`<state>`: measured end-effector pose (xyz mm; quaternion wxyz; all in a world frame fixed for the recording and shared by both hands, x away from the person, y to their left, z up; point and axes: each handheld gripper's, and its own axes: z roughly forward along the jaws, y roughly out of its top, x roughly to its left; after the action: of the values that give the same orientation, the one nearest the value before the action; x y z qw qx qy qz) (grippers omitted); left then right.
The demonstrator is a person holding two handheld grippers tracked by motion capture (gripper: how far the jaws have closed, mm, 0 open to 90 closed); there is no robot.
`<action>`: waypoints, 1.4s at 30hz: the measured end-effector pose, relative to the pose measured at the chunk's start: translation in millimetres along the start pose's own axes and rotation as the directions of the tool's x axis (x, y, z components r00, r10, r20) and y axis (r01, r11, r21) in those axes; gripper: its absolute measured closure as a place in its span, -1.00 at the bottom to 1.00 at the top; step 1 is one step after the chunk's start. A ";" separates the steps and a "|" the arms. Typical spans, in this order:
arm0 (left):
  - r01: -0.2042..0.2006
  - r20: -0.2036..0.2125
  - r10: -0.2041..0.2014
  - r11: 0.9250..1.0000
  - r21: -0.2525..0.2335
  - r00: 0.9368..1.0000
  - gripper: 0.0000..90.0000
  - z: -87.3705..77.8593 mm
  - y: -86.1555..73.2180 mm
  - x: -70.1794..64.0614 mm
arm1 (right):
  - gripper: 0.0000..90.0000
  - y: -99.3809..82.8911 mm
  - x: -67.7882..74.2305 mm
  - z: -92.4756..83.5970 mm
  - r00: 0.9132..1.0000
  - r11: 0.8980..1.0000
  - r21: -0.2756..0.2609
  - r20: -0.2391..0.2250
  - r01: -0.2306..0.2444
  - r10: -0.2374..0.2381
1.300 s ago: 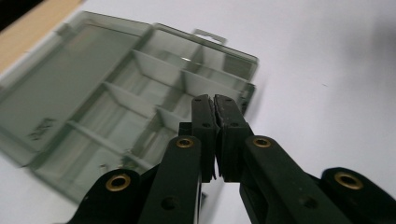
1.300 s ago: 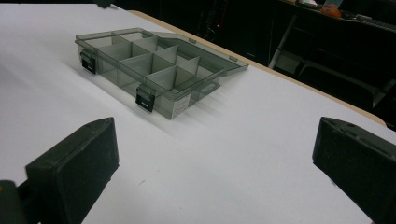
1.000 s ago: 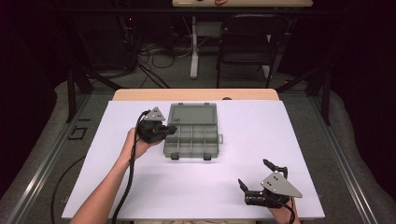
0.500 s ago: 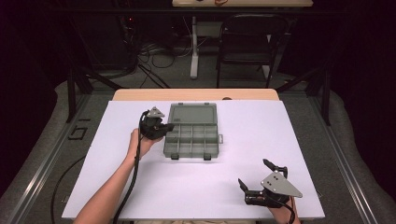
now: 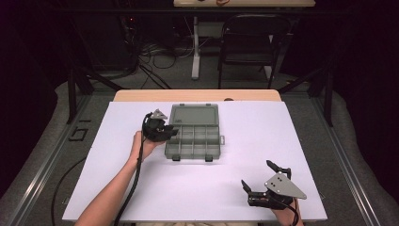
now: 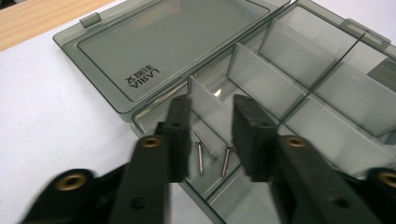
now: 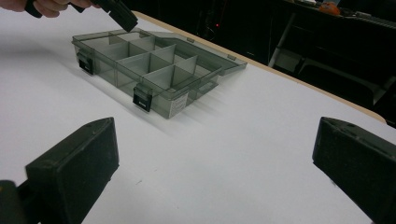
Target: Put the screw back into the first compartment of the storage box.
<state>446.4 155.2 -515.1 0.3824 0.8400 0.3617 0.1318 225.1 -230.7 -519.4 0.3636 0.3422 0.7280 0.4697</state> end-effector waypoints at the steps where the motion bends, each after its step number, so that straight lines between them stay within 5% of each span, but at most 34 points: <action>1: 0.003 -0.008 -0.003 1.000 -0.001 1.000 0.15 -1.9 -0.4 -0.7 | -1.00 0.0 0.4 -0.1 1.000 1.000 0.000 -0.001 -0.001 0.001; 6: 0.006 -0.021 -0.006 0.999 -0.033 1.000 -0.53 -14.8 -2.8 -7.4 | -1.00 0.1 1.0 0.7 1.000 1.000 0.000 0.002 0.001 -0.001; 14: 0.012 -0.065 -0.020 0.992 -0.126 0.998 -0.98 -46.2 -19.4 -25.8 | -1.00 0.4 0.7 -0.3 1.000 1.000 -0.001 0.003 -0.011 0.011; 24: 0.019 -0.103 -0.043 0.974 -0.225 0.994 -1.00 -91.2 -53.5 -40.4 | -1.00 0.5 1.2 0.6 1.000 1.000 -0.006 0.008 -0.023 0.023; 36: -0.022 -0.124 -0.014 0.958 -0.284 0.992 -1.00 -122.7 -100.2 -60.4 | -1.00 0.2 2.6 1.8 0.999 0.999 -0.006 0.008 -0.036 0.036; 39: -0.026 -0.136 -0.018 0.950 -0.311 0.991 -1.00 -126.9 -112.7 -65.4 | -1.00 0.0 3.0 1.5 0.999 0.999 -0.008 0.012 -0.037 0.037; 42: -0.064 -0.178 -0.002 0.929 -0.365 0.984 -1.00 -128.5 -128.2 -73.5 | -1.00 0.0 3.1 0.8 0.999 0.999 -0.007 0.009 -0.045 0.045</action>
<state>265.7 230.6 -519.2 0.4978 0.7439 0.3494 0.2770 224.2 -227.8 -520.3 0.3573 0.3597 0.7169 0.4786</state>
